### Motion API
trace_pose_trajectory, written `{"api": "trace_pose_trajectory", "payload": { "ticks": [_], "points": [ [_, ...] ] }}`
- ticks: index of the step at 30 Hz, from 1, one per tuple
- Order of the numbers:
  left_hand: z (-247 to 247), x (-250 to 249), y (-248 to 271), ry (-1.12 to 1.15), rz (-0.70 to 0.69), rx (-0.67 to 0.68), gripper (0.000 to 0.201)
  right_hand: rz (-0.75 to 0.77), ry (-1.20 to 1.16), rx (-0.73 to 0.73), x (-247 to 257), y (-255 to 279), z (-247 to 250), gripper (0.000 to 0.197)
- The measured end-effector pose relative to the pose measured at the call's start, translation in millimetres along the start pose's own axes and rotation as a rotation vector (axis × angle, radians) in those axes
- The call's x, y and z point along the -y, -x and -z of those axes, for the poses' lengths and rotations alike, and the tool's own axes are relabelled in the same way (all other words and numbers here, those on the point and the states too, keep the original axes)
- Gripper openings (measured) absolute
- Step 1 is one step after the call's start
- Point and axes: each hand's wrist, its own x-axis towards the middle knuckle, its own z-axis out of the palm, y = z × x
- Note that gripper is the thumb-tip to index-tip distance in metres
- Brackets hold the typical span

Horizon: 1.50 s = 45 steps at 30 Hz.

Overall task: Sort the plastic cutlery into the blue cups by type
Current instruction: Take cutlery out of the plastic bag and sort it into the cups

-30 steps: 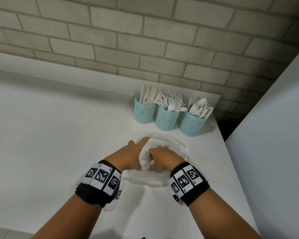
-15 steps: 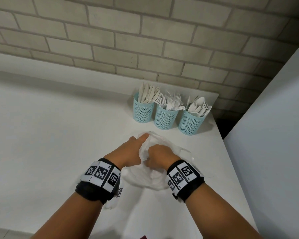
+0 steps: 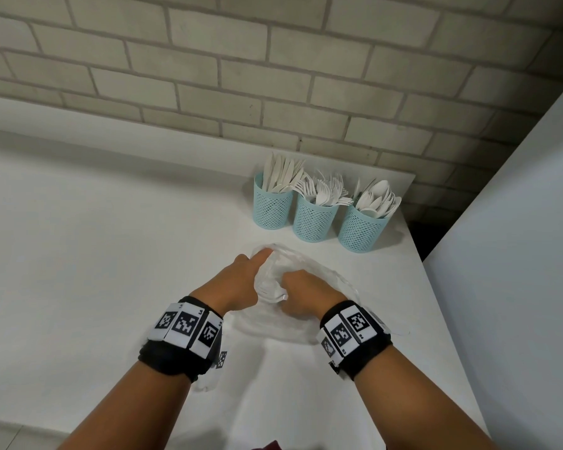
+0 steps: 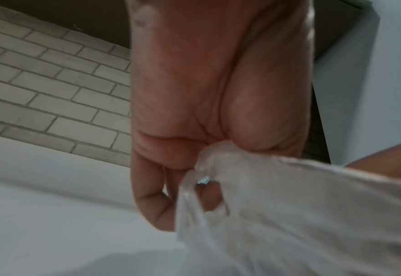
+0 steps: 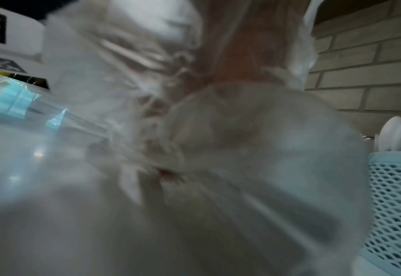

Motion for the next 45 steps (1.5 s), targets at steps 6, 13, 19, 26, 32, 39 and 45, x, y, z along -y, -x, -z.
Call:
{"api": "trace_pose_trajectory", "payload": {
  "ticks": [6,13,19,26,32,39,45],
  "points": [
    [3.3,-0.1,2.1,0.013,0.018,0.013,0.086,0.001,-0.062,-0.001,-7.6,-3.4,4.2,0.031],
    [2.9,-4.7,3.7,0.003,0.037,0.019,0.090,0.012,-0.174,-0.027,-14.0,2.4,16.5,0.018],
    [3.8,-7.0,4.2,-0.001,0.065,0.030,0.091,0.009,-0.260,-0.038,-20.1,7.9,21.5,0.016],
    [6.8,-8.3,3.5,0.021,0.085,0.026,0.090,0.069,-0.482,-0.070,-25.5,16.7,33.5,0.019],
    [17.8,-8.7,1.4,0.089,0.091,-0.007,0.083,0.140,-0.824,-0.041,-27.2,24.4,46.5,0.014],
    [27.2,-15.9,3.7,-0.020,0.066,-0.171,0.072,0.252,-1.424,-0.128,-17.7,19.7,59.0,0.015],
    [34.7,-39.0,4.2,0.646,-0.165,-0.091,0.030,0.306,-1.764,-0.272,-8.1,8.6,69.5,0.017]
  ]
}}
